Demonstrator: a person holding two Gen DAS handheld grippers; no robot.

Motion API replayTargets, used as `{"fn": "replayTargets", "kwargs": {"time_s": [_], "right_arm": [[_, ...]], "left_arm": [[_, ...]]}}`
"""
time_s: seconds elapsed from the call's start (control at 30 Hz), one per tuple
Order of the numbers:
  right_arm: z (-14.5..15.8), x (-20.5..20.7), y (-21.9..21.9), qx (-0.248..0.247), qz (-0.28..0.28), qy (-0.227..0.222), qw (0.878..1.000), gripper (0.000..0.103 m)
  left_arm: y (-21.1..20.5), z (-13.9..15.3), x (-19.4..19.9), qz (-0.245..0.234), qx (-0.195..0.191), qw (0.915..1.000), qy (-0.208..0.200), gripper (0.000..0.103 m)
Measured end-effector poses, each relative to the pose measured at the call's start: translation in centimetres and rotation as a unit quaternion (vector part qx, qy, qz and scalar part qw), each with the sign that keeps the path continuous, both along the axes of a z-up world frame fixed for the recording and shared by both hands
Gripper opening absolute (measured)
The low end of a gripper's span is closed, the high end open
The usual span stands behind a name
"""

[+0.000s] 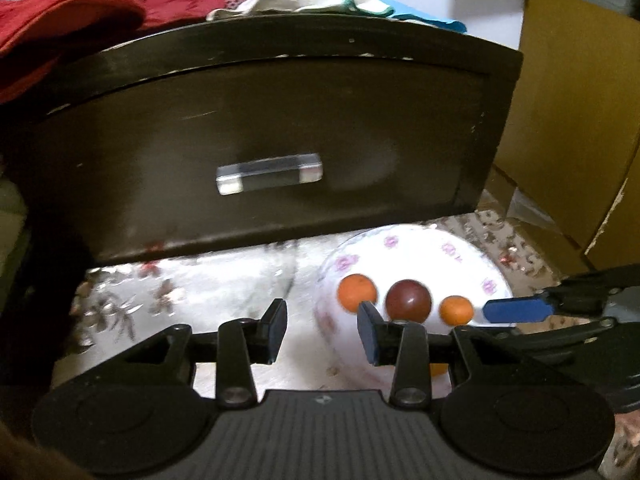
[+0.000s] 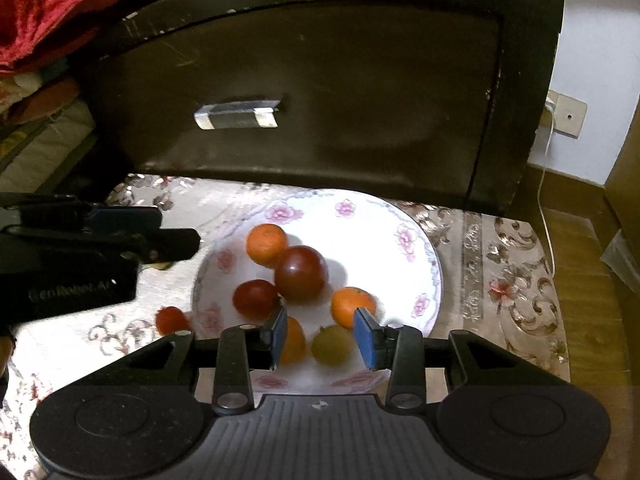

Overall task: Organize fruits
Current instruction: 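Grasp the small tan fruit with the left gripper while the right gripper grasps the red cherry tomato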

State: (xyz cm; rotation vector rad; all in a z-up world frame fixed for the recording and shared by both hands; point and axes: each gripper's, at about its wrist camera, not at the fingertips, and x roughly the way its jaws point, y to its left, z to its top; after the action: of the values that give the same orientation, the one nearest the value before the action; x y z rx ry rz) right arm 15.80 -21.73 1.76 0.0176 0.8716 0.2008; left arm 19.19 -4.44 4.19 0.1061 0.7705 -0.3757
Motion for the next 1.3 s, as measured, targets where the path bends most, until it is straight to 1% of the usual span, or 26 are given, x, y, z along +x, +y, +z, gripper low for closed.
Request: {"fn": "replayTargets", "kwargs": {"time_s": [0.17, 0.33, 0.43, 0.57, 0.7, 0.77, 0.9, 0.97, 1.07, 1.2, 1.27, 1.3], "right_arm": [[0.5, -1.4, 1.7, 0.018, 0.030, 0.002, 0.999, 0.034], [0.0, -3.1, 4.8, 0.015, 0.076, 0.007, 0.997, 0.033], [-0.5, -3.5, 6.1, 0.010, 0.088, 0.012, 0.996, 0.033], [-1.5, -3.5, 7.5, 0.003, 0.094, 0.024, 0.995, 0.033], [-2.3, -2.9, 9.1, 0.001, 0.093, 0.030, 0.995, 0.032], [-2.6, -2.5, 9.7, 0.000, 0.091, 0.030, 0.995, 0.032], [-3.2, -1.9, 10.1, 0.004, 0.084, 0.032, 0.996, 0.032], [-3.5, -1.5, 10.1, 0.005, 0.081, 0.035, 0.996, 0.032], [-3.9, -1.2, 10.1, 0.003, 0.076, 0.035, 0.997, 0.032], [-3.9, -0.8, 9.8, 0.003, 0.068, 0.032, 0.997, 0.032], [-3.9, -0.7, 9.8, 0.004, 0.065, 0.031, 0.997, 0.032], [-3.9, -0.6, 9.7, 0.004, 0.064, 0.030, 0.997, 0.032]], "left_arm": [[1.9, -1.2, -0.3, 0.013, 0.021, 0.9995, 0.021, 0.044], [3.5, -2.5, -0.8, 0.012, 0.040, 0.9983, 0.040, 0.044], [4.4, -3.1, -1.1, 0.006, 0.048, 0.9979, 0.044, 0.044], [5.2, -3.9, -0.7, -0.008, 0.046, 0.9977, 0.049, 0.044], [4.8, -4.4, 0.8, -0.018, 0.044, 0.9976, 0.050, 0.044], [4.4, -4.7, 1.7, -0.024, 0.049, 0.9976, 0.044, 0.045], [4.2, -5.7, 3.5, -0.025, 0.044, 0.9979, 0.042, 0.045], [4.1, -6.4, 4.3, -0.023, 0.045, 0.9977, 0.045, 0.045], [3.8, -7.1, 4.6, -0.023, 0.052, 0.9977, 0.037, 0.044], [3.8, -7.7, 4.5, -0.027, 0.062, 0.9969, 0.040, 0.038], [4.0, -7.6, 4.5, -0.022, 0.057, 0.9973, 0.040, 0.036], [4.0, -7.5, 4.5, -0.019, 0.056, 0.9975, 0.040, 0.033]]}}
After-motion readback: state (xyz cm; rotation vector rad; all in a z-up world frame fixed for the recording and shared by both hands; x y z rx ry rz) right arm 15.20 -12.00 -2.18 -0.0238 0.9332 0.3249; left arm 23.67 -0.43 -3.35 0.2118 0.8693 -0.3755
